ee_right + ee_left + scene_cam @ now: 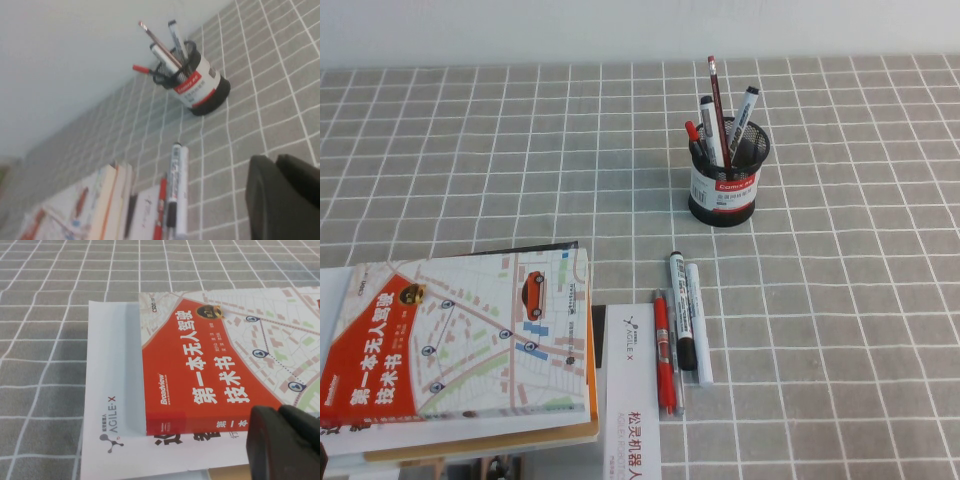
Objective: Put the pen into the pen holder
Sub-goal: Pick up the pen on the table
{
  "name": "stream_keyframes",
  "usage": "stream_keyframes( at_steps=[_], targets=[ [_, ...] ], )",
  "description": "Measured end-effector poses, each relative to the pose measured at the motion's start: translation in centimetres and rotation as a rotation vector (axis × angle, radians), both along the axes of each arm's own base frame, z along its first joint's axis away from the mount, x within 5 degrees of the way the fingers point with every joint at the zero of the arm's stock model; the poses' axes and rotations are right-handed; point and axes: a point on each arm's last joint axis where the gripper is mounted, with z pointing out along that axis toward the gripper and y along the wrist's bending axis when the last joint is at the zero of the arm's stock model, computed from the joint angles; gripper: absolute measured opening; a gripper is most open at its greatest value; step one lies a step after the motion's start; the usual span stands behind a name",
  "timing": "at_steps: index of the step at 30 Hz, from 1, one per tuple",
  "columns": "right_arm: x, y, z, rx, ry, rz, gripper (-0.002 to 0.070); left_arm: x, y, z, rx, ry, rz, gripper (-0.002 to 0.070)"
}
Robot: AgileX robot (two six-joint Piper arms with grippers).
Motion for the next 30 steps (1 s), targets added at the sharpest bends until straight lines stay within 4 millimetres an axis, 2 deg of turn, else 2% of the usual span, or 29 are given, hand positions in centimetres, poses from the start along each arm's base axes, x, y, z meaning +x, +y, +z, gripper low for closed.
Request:
stream_keyframes(
  at_steps=[5,9,12,15,18,22,26,30],
  targets=[
    [2.9,1.1,4.3,-0.317,0.148,0.179,-0.0013,0.0,0.0,0.0,0.0,0.0,0.0,-0.0003],
    [6.9,2.0,8.2,-0.52,0.33,0.379,-0.0013,0.0,0.0,0.0,0.0,0.0,0.0,-0.0003],
    [10.1,2.5,9.5,-0.602,0.506,0.532,-0.0013,0.0,0.0,0.0,0.0,0.0,0.0,-0.0003],
    [13.3,3.6,9.6,-0.689,0.672,0.635,-0.0013,0.0,0.0,0.0,0.0,0.0,0.0,-0.0003],
    [15.6,6.0,9.4,-0.852,0.795,0.665,-0.0013,0.0,0.0,0.0,0.0,0.0,0.0,-0.0003],
    [18.4,11.1,9.4,-1.037,0.809,0.664,-0.0012,0.0,0.0,0.0,0.0,0.0,0.0,-0.0003],
    [21.6,15.8,8.5,-1.072,0.788,0.704,-0.0012,0.0,0.0,0.0,0.0,0.0,0.0,-0.0003],
    [24.6,18.8,7.6,-1.006,0.788,0.736,-0.0013,0.0,0.0,0.0,0.0,0.0,0.0,-0.0003]
  ],
)
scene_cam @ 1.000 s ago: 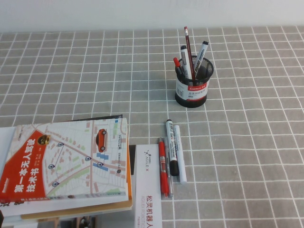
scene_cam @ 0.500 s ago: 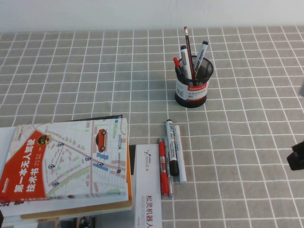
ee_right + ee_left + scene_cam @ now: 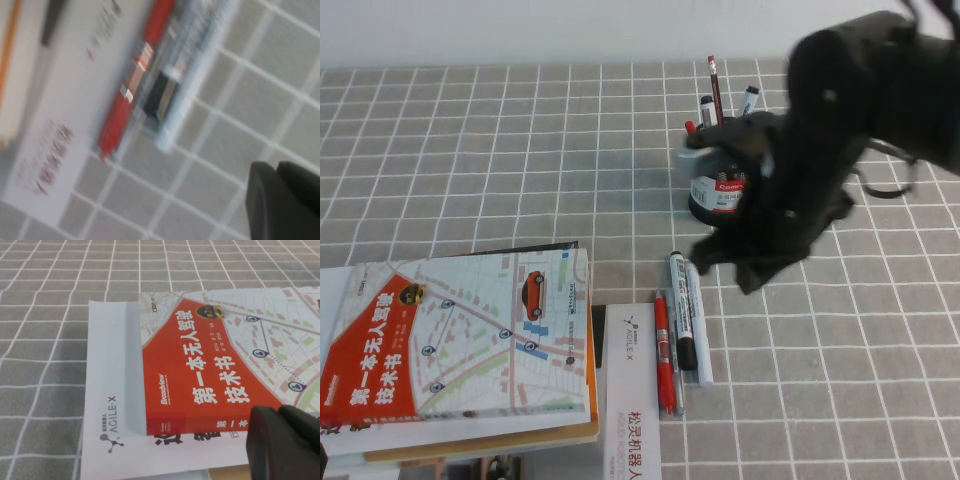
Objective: Put the pen into the pen holder
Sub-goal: Pick up the pen on the table
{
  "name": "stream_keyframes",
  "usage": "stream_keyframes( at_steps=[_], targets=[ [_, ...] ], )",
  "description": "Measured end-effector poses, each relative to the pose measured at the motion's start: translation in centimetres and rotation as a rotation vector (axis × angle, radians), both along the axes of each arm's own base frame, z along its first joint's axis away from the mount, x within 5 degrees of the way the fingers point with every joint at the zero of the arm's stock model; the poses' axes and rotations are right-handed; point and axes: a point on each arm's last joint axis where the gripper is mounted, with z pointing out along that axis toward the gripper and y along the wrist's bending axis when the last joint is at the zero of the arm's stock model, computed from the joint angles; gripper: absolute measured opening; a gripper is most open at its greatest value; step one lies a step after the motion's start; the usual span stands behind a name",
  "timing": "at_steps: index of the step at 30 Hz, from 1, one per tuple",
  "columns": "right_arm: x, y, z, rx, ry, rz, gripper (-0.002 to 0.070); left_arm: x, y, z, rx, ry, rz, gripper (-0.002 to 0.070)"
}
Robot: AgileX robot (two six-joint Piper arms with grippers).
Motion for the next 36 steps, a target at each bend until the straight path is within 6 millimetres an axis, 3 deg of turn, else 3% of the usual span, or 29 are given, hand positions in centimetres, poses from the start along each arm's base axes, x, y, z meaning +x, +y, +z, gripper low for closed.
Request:
stream_keyframes(
  at_steps=[5,10,13,16,19,30,36],
  targets=[
    [2.8,2.6,-1.9,0.03,0.02,0.047,-0.0012,0.0,0.0,0.0,0.0,0.0,0.0,-0.0003],
    [3.9,3.5,-3.5,0.014,0.035,0.055,0.0,0.0,0.0,0.0,0.0,0.0,0.0,-0.0003],
    [4.2,3.7,-4.8,-0.005,0.059,0.057,0.0077,0.0,0.0,0.0,0.0,0.0,0.0,-0.0003],
    [4.5,3.8,-6.1,-0.018,0.086,0.029,0.0226,0.0,0.0,0.0,0.0,0.0,0.0,-0.0003],
    [4.6,4.0,-7.1,-0.03,0.109,0.0,0.0308,0.0,0.0,0.0,0.0,0.0,0.0,-0.0003],
    [5.4,4.6,-9.8,-0.044,0.129,-0.05,0.0267,0.0,0.0,0.0,0.0,0.0,0.0,-0.0003],
    [5.8,4.7,-10.1,-0.045,0.099,-0.052,0.0239,0.0,0.0,0.0,0.0,0.0,0.0,-0.0003]
  ],
)
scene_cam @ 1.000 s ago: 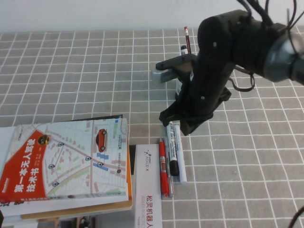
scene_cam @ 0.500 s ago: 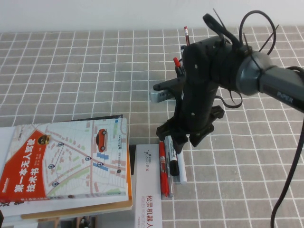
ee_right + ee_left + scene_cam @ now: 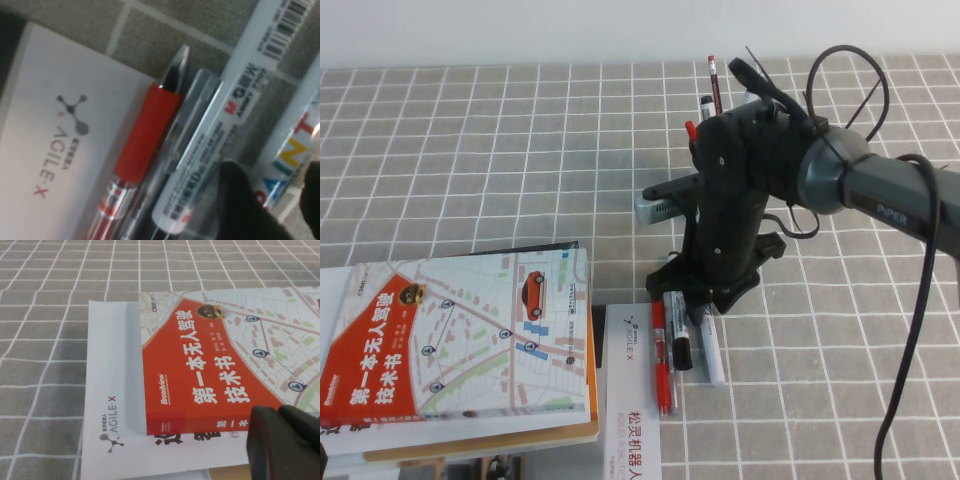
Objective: Put the pen into the pen holder
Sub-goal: Pick up the pen on the table, then place the pen onto the pen holder
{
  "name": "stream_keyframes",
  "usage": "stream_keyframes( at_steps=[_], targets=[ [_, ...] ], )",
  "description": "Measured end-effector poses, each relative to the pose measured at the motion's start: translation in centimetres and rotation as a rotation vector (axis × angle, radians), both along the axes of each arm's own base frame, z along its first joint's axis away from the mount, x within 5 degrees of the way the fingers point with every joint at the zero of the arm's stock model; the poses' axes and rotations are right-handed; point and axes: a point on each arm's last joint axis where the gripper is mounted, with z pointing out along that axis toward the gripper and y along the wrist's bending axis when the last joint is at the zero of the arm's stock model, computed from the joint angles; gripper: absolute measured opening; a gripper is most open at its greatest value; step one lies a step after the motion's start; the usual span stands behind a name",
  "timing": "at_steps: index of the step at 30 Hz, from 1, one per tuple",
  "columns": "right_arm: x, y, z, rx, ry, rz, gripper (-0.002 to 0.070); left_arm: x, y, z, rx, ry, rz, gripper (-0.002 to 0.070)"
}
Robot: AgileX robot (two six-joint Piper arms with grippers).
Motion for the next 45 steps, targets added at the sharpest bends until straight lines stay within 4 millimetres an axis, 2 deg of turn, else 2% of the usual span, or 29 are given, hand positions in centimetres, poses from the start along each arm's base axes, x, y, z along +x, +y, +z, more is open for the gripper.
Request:
stream_keyframes(
  at_steps=[6,8,10,12,16,21,25,28,31,34,39,45],
  targets=[
    [0.2,0.0,-0.8,-0.026,0.002,-0.004,0.0207,0.0,0.0,0.0,0.0,0.0,0.0,-0.0003],
    [0.3,-0.1,-0.8,-0.03,0.002,-0.023,0.0179,0.0,0.0,0.0,0.0,0.0,0.0,-0.0003],
    [0.4,-0.2,-0.8,-0.04,-0.002,-0.046,0.011,0.0,0.0,0.0,0.0,0.0,0.0,-0.0003],
    [0.4,-0.2,-0.6,-0.04,-0.016,-0.056,0.0101,0.0,0.0,0.0,0.0,0.0,0.0,-0.0003],
    [0.3,-0.3,1.6,0.031,-0.127,-0.061,0.0101,0.0,0.0,0.0,0.0,0.0,0.0,-0.0003],
    [-2.3,-2.2,7.1,0.244,-0.417,-0.068,0.0101,0.0,0.0,0.0,0.0,0.0,0.0,-0.0003],
    [-5.0,-5.0,8.5,0.389,-0.622,-0.085,0.0101,0.0,0.0,0.0,0.0,0.0,0.0,-0.0003],
    [-5.6,-7.5,8.5,0.481,-0.768,-0.136,0.0101,0.0,0.0,0.0,0.0,0.0,0.0,-0.0003],
    [-4.9,-9.3,8.5,0.557,-0.887,-0.216,0.0101,0.0,0.0,0.0,0.0,0.0,0.0,-0.0003],
    [-3.7,-10.0,8.9,0.628,-1.019,-0.249,0.0101,0.0,0.0,0.0,0.0,0.0,0.0,-0.0003],
    [-1.7,-9.1,9.2,0.773,-1.278,-0.229,0.0101,0.0,0.0,0.0,0.0,0.0,0.0,-0.0003],
    [1.7,-7.4,7.7,0.72,-1.39,-0.141,0.0101,0.0,0.0,0.0,0.0,0.0,0.0,-0.0003]
  ],
)
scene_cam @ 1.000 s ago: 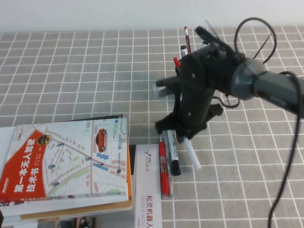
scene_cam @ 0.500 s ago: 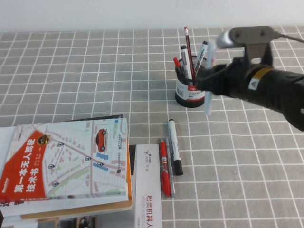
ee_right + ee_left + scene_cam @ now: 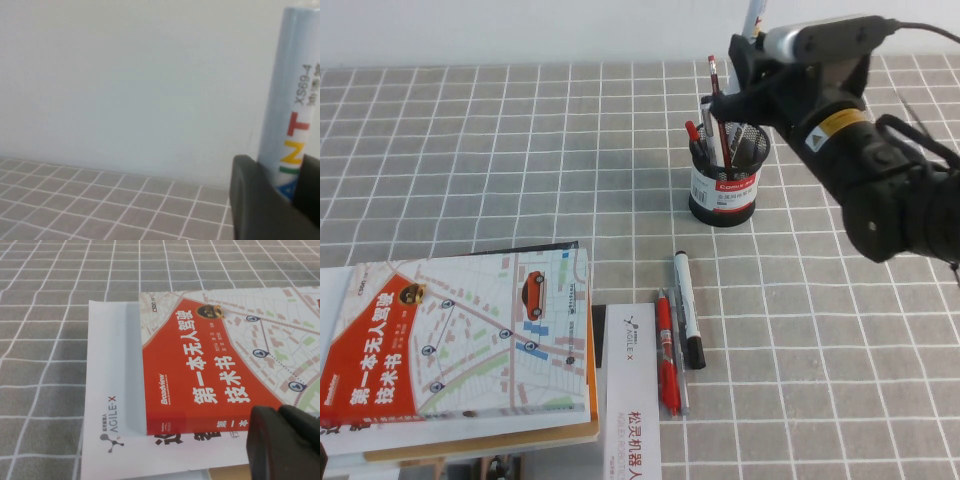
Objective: Put the pen into the pen holder
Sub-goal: Place the pen onto the pen holder
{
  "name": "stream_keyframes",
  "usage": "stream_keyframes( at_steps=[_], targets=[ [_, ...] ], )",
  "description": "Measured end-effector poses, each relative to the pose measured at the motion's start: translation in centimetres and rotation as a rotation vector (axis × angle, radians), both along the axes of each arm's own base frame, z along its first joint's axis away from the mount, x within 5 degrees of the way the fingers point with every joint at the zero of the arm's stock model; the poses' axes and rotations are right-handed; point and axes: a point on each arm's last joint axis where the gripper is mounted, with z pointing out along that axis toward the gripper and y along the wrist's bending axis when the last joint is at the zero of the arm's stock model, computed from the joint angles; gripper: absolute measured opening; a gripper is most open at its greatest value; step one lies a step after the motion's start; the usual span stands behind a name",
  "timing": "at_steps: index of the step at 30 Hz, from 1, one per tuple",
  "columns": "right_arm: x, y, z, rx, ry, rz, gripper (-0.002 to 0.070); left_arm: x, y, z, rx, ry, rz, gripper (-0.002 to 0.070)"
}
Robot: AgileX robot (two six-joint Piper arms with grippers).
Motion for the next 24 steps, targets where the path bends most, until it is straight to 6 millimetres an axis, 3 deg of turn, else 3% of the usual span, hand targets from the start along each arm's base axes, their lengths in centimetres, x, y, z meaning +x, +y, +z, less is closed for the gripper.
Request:
stream_keyframes(
  at_steps=[9,15,20,22,24],
  targets=[
    [3.0,1.2,-3.3,-0.072,0.057,-0.038,0.0114,0.0,0.0,0.0,0.0,0.0,0.0,-0.0003],
    [3.4,0.7,-4.4,-0.079,0.126,-0.062,0.0262,0.0,0.0,0.0,0.0,0.0,0.0,-0.0003],
    [3.0,0.4,-2.9,-0.07,0.15,-0.064,0.0375,0.0,0.0,0.0,0.0,0.0,0.0,-0.0003],
    [2.3,0.1,-1.2,-0.065,0.186,-0.062,0.0368,0.0,0.0,0.0,0.001,0.0,0.0,-0.0003],
    [1.3,-0.4,1.1,-0.041,0.236,-0.063,0.0309,0.0,0.0,0.0,0.001,0.0,0.0,-0.0003]
  ],
)
